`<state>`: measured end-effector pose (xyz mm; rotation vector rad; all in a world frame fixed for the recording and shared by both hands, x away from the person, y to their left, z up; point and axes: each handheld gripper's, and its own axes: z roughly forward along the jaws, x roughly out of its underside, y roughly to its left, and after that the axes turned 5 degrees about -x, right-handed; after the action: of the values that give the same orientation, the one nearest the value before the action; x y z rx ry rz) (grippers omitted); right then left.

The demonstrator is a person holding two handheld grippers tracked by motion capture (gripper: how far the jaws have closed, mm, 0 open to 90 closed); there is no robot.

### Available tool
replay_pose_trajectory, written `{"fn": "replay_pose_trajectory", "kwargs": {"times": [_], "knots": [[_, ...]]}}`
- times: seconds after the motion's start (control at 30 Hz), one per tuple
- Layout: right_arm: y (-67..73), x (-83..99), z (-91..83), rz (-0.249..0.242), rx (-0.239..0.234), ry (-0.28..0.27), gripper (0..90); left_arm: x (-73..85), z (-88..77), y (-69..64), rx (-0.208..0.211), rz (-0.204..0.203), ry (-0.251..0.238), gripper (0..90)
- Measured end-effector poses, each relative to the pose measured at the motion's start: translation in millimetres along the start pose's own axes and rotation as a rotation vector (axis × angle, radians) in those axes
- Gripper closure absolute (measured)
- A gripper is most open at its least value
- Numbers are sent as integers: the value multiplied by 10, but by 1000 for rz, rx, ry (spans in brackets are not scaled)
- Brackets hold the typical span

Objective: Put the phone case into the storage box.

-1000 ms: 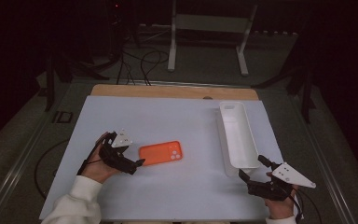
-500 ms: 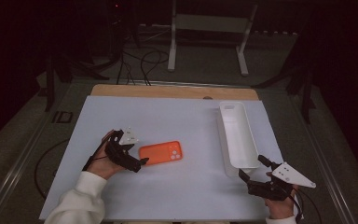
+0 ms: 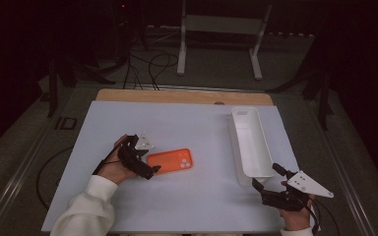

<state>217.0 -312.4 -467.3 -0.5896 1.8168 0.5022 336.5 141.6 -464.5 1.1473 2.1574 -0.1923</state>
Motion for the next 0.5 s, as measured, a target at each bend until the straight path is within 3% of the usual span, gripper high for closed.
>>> {"fn": "replay_pose_trajectory", "kwargs": {"times": [0.5], "knots": [[11,-2,15,-1,-6,4,84,-5,174,7,14,14,23,0]]}}
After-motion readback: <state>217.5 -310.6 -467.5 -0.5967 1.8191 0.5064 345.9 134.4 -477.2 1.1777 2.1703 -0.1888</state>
